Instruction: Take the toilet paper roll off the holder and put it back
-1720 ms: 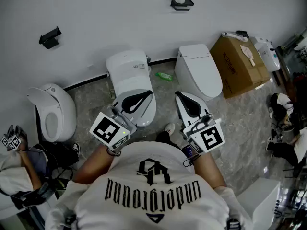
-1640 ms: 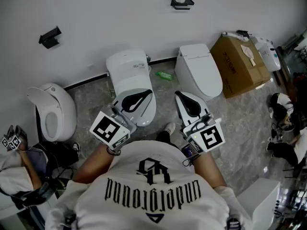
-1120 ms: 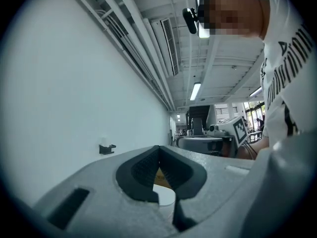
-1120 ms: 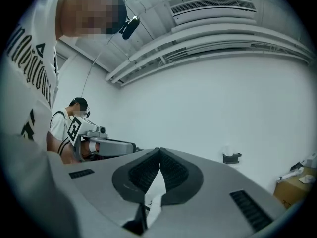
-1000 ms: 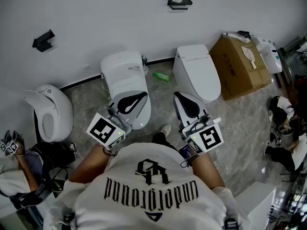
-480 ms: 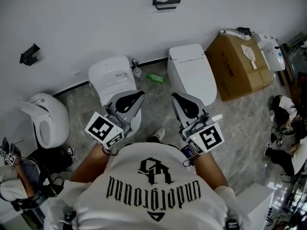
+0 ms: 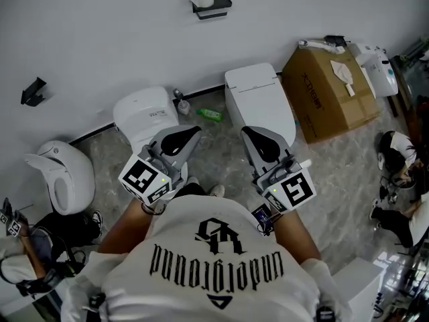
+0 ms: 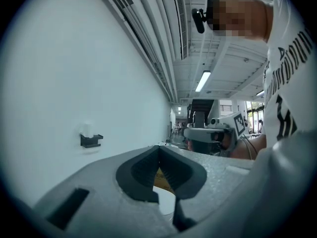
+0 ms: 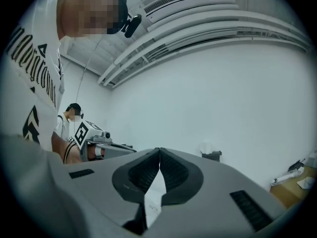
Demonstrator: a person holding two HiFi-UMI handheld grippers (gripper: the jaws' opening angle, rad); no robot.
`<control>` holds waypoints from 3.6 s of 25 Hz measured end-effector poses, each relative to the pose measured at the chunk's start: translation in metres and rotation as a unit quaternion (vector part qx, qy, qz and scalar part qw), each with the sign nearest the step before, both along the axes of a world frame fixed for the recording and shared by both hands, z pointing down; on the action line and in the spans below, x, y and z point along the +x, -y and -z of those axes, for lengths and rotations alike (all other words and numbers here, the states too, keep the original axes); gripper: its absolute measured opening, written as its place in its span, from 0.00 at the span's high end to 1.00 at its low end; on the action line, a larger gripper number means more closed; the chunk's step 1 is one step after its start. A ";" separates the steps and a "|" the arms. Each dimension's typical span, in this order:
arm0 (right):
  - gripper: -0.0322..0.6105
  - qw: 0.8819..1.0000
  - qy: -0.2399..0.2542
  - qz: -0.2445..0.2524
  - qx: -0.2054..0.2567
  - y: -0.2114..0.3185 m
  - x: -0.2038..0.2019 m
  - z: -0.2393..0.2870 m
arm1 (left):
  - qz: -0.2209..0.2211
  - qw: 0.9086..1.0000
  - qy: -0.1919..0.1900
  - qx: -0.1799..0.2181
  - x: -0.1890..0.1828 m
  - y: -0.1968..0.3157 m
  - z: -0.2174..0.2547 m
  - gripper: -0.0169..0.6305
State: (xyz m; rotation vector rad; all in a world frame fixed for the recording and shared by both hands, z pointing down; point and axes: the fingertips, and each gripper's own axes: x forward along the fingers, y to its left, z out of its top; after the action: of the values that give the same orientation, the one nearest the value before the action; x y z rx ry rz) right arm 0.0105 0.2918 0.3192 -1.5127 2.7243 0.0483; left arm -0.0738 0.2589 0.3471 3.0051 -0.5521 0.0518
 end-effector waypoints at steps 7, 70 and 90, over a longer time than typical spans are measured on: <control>0.93 1.000 0.010 0.001 0.005 -0.007 0.025 0.004 | 0.010 1.000 0.000 0.009 0.019 0.005 -0.003 0.95; 0.75 1.000 -0.018 0.015 -0.015 0.447 0.033 0.013 | 0.033 0.998 -0.022 0.039 0.030 0.410 0.026 0.95; 0.53 0.996 -0.019 0.062 -0.065 0.538 0.053 -0.023 | 0.099 0.995 -0.008 0.014 0.049 0.477 0.008 0.95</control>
State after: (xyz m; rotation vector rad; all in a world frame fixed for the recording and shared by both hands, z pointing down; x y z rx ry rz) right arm 0.0632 -0.2466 0.3426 -1.3800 2.8976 -0.1042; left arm -0.0248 -0.2180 0.3392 2.9566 -0.8527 0.0073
